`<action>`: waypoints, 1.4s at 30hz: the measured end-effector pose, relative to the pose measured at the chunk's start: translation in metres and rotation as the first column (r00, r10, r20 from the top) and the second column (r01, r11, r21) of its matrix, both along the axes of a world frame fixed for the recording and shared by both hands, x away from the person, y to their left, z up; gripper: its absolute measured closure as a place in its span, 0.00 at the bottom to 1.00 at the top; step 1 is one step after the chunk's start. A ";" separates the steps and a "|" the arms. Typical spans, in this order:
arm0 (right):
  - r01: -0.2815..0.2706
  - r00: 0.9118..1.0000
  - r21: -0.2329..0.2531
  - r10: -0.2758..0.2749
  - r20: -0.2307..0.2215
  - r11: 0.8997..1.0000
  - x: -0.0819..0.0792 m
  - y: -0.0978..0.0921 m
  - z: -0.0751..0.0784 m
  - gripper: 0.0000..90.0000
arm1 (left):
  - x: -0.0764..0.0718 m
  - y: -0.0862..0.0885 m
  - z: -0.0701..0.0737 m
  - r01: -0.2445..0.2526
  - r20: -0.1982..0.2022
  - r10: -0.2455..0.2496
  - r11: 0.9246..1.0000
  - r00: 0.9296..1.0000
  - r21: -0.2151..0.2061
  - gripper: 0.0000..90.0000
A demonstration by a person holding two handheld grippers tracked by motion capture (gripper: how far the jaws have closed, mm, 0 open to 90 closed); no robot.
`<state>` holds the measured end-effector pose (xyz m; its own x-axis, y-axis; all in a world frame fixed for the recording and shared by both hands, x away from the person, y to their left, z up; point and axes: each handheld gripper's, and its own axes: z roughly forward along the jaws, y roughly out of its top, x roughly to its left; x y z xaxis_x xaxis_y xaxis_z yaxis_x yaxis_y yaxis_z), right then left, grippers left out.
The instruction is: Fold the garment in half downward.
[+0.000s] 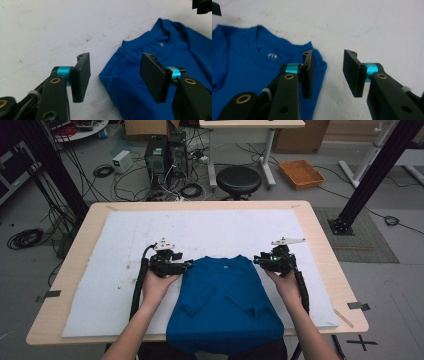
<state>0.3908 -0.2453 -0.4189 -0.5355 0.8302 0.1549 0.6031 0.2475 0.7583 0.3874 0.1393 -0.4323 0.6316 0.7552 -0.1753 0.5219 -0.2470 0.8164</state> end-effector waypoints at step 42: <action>-0.012 1.000 -0.057 0.013 0.016 0.998 0.005 0.000 -0.008 0.78 | 0.012 -0.010 -0.013 -0.018 -0.026 0.019 0.999 0.999 0.051 0.66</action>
